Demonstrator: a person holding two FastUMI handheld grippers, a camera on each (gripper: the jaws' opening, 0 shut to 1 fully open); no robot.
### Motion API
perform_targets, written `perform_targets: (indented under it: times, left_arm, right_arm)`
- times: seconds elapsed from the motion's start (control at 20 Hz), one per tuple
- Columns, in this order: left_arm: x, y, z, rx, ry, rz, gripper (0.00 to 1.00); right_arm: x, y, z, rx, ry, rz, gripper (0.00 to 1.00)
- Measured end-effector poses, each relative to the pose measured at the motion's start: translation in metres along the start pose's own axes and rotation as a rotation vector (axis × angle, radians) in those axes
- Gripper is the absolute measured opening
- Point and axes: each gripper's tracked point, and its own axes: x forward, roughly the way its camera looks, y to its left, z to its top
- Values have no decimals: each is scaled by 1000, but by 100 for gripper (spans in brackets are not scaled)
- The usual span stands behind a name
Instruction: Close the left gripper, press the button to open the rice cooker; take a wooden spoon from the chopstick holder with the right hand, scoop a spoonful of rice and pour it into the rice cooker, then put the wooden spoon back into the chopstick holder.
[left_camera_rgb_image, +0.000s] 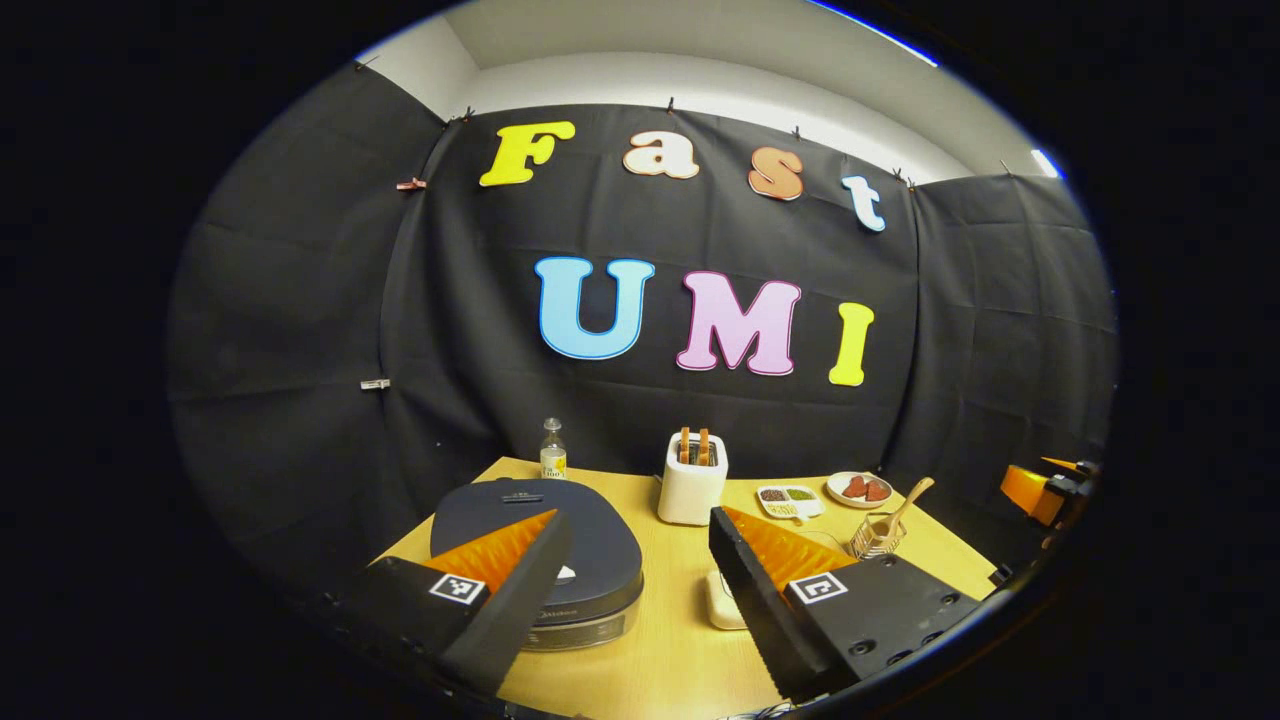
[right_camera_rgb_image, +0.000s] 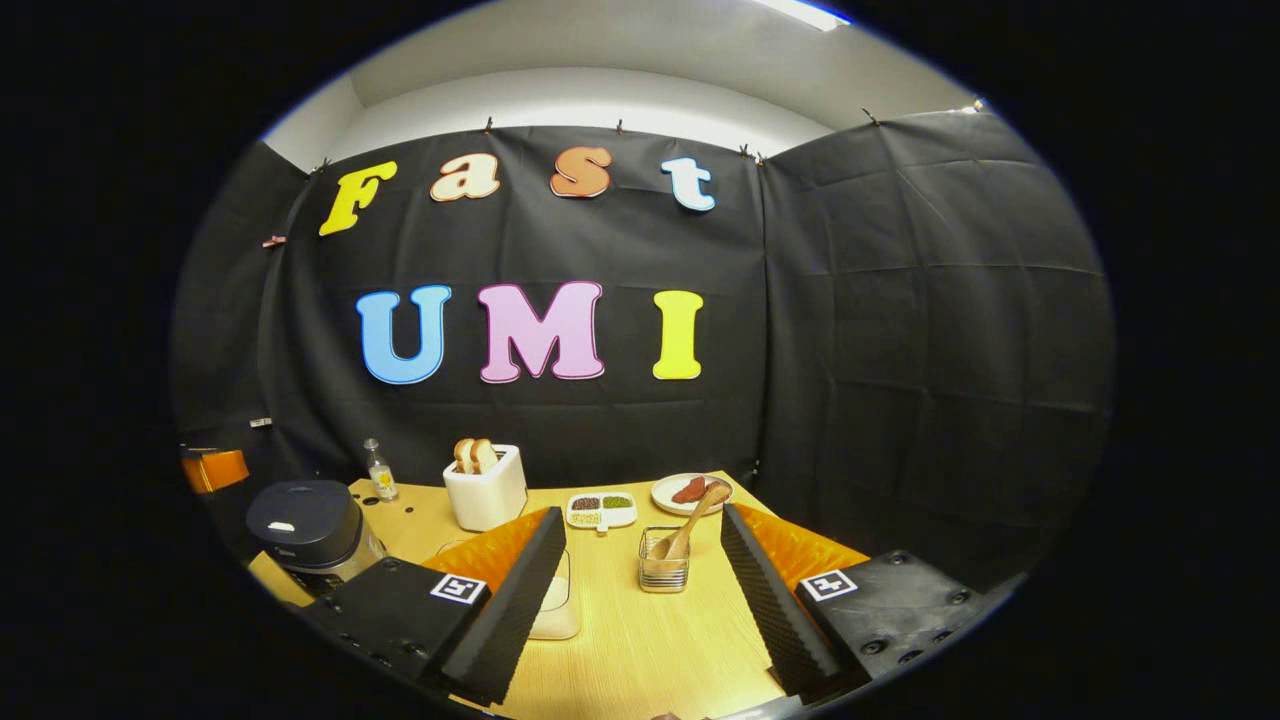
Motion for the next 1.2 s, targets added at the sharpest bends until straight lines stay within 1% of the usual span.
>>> perform_targets:
  times: [0.1,0.2,0.25,0.3,0.35,0.4,0.45,0.5,0.55,0.6,0.65,0.75,0.9,1.0,1.2]
  left_arm:
    - [10,12,-2,6,27,2,91]
    - [19,22,-8,8,64,2,85]
    - [23,28,-10,6,80,5,76]
    - [27,34,-12,7,98,14,70]
    - [31,40,-15,9,114,16,60]
    - [35,45,-18,10,130,21,56]
    - [38,49,-20,17,141,20,43]
    - [43,53,-20,23,145,25,43]
    - [48,58,-19,24,147,31,34]
    - [52,63,-21,13,156,42,29]
    - [58,68,-22,-6,164,52,21]
    - [67,79,-29,-38,183,81,8]
    - [75,77,-47,-88,245,49,6]
    - [83,83,-60,-99,295,44,6]
    - [90,81,-81,-155,370,14,6]
  right_arm:
    - [0,-4,0,10,1,-10,98]
    - [0,-6,-1,16,8,-18,98]
    - [-1,-7,-2,18,11,-21,98]
    - [-1,-8,-2,18,13,-23,96]
    - [-1,-9,-2,15,15,-25,96]
    - [-2,-10,-5,11,18,-27,96]
    - [-3,-12,-5,6,20,-30,96]
    - [-4,-13,-5,3,22,-33,98]
    - [-3,-14,-6,2,25,-35,98]
    - [-4,-16,-7,0,27,-39,96]
    - [-4,-18,-8,-1,29,-45,98]
    - [-5,-20,-8,1,34,-55,98]
    - [-9,-24,-11,-8,40,-64,98]
    - [-11,-28,-13,-19,48,-72,98]
    - [-17,-35,-23,-33,91,-91,98]
